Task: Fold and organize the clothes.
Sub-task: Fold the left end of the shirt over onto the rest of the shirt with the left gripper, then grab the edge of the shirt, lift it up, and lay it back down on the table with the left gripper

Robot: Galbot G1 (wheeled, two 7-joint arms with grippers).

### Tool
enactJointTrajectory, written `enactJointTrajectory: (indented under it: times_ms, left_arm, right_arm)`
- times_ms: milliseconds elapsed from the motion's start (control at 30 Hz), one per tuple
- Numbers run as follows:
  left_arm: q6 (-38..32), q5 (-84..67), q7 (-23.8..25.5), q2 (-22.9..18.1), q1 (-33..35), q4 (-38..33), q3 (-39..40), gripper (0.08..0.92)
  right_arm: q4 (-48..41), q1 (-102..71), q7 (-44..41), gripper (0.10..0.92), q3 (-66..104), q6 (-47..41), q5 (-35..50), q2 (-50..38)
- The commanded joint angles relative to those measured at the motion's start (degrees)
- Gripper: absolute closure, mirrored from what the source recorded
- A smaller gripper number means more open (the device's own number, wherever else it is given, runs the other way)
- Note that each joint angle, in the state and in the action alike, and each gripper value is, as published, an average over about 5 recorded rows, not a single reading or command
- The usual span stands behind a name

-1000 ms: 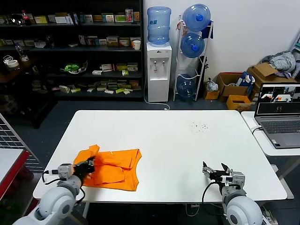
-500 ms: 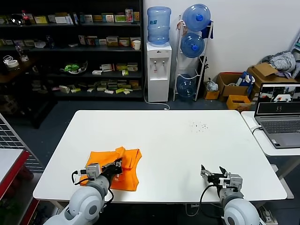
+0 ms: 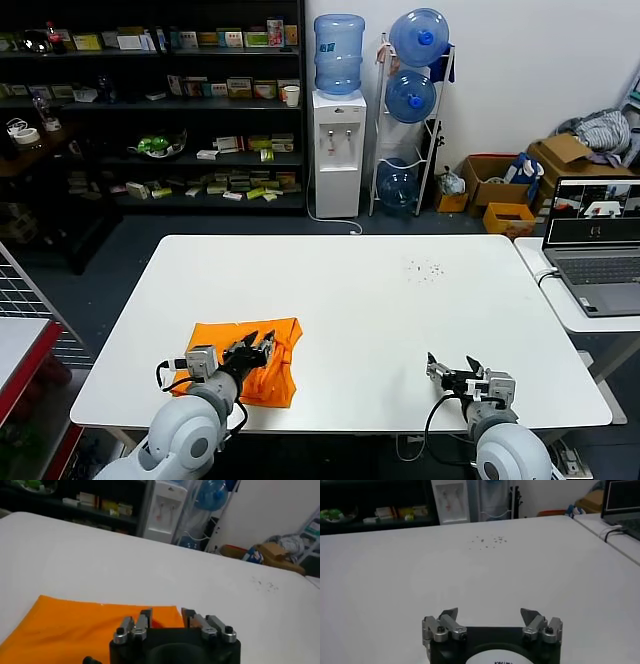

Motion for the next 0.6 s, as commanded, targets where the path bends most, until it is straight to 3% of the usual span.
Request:
enactJointTrajectory:
  times_ms: [33, 200, 333, 433, 600]
  left_arm:
    - [-1.81, 0.79, 6.46, 11.60, 4.78, 3.00, -9.46, 0.467]
    - [-6.89, 2.54, 20.33, 19.43, 6.55, 15.78, -13.24, 0.319]
    - [-8.51, 3.27, 29.67, 21.88, 5.94, 22.57, -12.34, 0.218]
    - [-8.44, 3.67, 32.45, 21.79, 5.09, 24.13, -10.79, 0.186]
    - [-8.17, 4.74, 32.89, 20.41, 4.10, 24.39, -9.01, 0.177]
  right_arm:
    - [0.22, -0.15, -0.17, 0.203, 0.15, 0.03, 0.11, -0.18]
    - [0.32, -0.27, -0.34, 0.203, 0.20, 0.04, 0.07, -0.18]
    - [0.46, -0.27, -0.44, 0.203, 0.15, 0.06, 0.08, -0.15]
    - [0.59, -0.31, -0.48, 0.203, 0.21, 0.08, 0.07, -0.13]
    - [0.75, -0.76, -0.44, 0.203, 0.62, 0.08, 0.04, -0.24]
